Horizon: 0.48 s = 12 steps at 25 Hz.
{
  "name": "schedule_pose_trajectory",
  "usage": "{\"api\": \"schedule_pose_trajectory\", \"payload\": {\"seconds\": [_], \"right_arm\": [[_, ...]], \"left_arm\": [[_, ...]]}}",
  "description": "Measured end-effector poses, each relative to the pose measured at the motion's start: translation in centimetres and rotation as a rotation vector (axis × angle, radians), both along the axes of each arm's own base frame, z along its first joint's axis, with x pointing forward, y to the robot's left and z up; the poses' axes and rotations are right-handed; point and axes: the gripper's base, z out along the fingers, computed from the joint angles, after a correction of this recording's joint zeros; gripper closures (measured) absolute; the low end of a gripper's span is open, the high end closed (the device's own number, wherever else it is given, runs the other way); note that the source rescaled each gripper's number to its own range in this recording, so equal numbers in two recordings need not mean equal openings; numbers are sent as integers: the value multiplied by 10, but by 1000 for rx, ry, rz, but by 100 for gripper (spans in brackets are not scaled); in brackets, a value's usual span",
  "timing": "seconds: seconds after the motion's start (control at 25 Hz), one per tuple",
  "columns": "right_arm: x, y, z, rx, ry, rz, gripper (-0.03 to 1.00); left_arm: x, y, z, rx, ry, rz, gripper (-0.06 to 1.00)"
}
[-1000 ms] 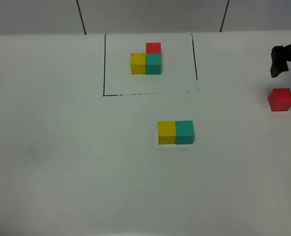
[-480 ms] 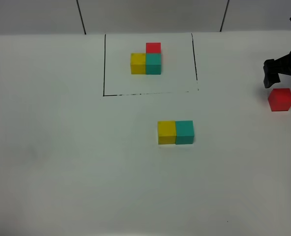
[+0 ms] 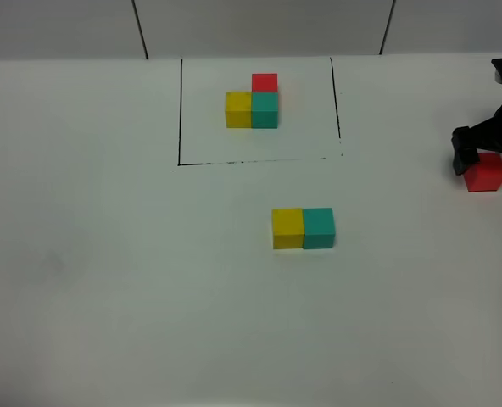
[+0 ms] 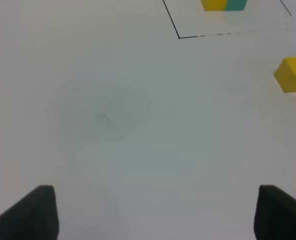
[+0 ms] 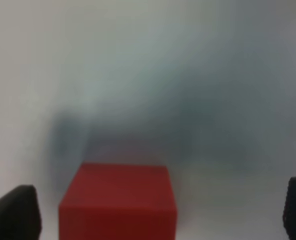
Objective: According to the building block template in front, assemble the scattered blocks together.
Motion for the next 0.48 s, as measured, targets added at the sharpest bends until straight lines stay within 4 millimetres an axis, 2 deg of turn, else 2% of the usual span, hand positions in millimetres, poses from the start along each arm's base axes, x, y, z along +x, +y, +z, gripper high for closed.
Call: {"api": "schedule_pose_trajectory", "payload": {"seconds": [0.16, 0.32, 0.48], "right_arm": [[2, 0, -14, 9, 17, 0, 3], [4, 0, -16, 10, -5, 0, 12], [5, 0, -16, 13, -16, -5, 31]], "left_arm": [[0, 0, 0, 0, 0, 0, 9], [0, 0, 0, 0, 0, 0, 9], [0, 0, 0, 0, 0, 0, 9]]}}
